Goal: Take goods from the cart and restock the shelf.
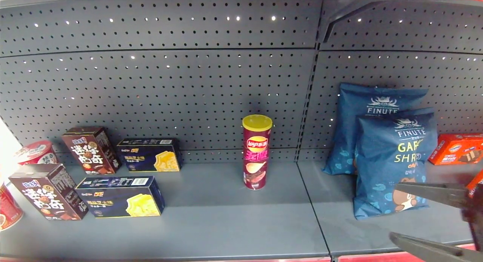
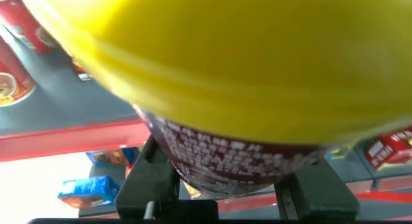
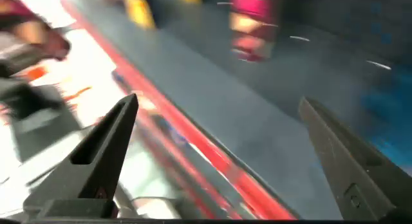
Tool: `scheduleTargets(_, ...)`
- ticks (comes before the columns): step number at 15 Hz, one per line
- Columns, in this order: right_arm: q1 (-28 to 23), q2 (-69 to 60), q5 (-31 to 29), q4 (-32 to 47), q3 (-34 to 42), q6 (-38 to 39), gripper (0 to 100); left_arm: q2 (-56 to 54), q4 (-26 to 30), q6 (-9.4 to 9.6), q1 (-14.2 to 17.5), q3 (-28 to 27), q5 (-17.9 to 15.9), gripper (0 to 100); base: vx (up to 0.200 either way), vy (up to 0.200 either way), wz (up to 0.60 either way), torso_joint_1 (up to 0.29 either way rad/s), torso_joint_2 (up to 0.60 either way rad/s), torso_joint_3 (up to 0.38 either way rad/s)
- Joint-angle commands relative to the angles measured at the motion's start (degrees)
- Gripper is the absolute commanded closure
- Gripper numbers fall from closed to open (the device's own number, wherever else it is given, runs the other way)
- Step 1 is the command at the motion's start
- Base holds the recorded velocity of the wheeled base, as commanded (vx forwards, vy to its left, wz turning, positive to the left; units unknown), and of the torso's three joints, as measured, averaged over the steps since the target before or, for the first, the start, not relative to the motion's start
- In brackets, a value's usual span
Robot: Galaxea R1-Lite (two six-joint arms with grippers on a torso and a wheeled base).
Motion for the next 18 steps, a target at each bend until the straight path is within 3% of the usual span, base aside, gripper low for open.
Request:
scheduleTargets(1, -0.71, 17.07, 8.12, -9.86, -3.28, 0.54, 0, 0.1, -0.42, -0.07, -0.14, 1.78, -0.34, 100, 0.0, 0.0, 0.0, 0.0, 0.0, 0.0)
scheduleTargets(4, -3.52, 26.92, 6.8, -10.65, -10.4, -0.08, 0, 0.1, -0.24, -0.07, -0.14, 2.66, -0.52, 100, 0.0, 0.0, 0.0, 0.0, 0.0, 0.0)
scheduleTargets(5, -3.35, 31.05, 3.11, -10.65, -14.27, -0.08, 0, 0.18, -0.33, -0.16, -0.32, 2.75, -0.52, 100, 0.0, 0.0, 0.0, 0.0, 0.0, 0.0)
scheduleTargets(9, -1.33, 40.89, -3.04, -11.36, -17.43, -1.93, 0, 0.1, -0.33, -0.25, -0.23, 2.75, -0.25, 100, 0.0, 0.0, 0.0, 0.0, 0.0, 0.0)
scheduleTargets(11, -0.62, 45.11, -4.36, -12.67, -20.16, -1.93, 0, 0.1, -0.33, -0.25, -0.23, 2.75, -0.17, 100, 0.0, 0.0, 0.0, 0.0, 0.0, 0.0)
scheduleTargets(14, -0.18, 53.02, -7.79, -21.02, -23.5, -1.4, 0, 0.1, -0.33, -0.34, -0.23, 2.75, -0.08, 100, 0.0, 0.0, 0.0, 0.0, 0.0, 0.0)
scheduleTargets(18, 1.84, 58.82, -8.58, -21.99, -29.82, 1.24, 0, 0.27, -0.33, -0.34, -0.23, 2.75, -0.34, 100, 0.0, 0.0, 0.0, 0.0, 0.0, 0.0)
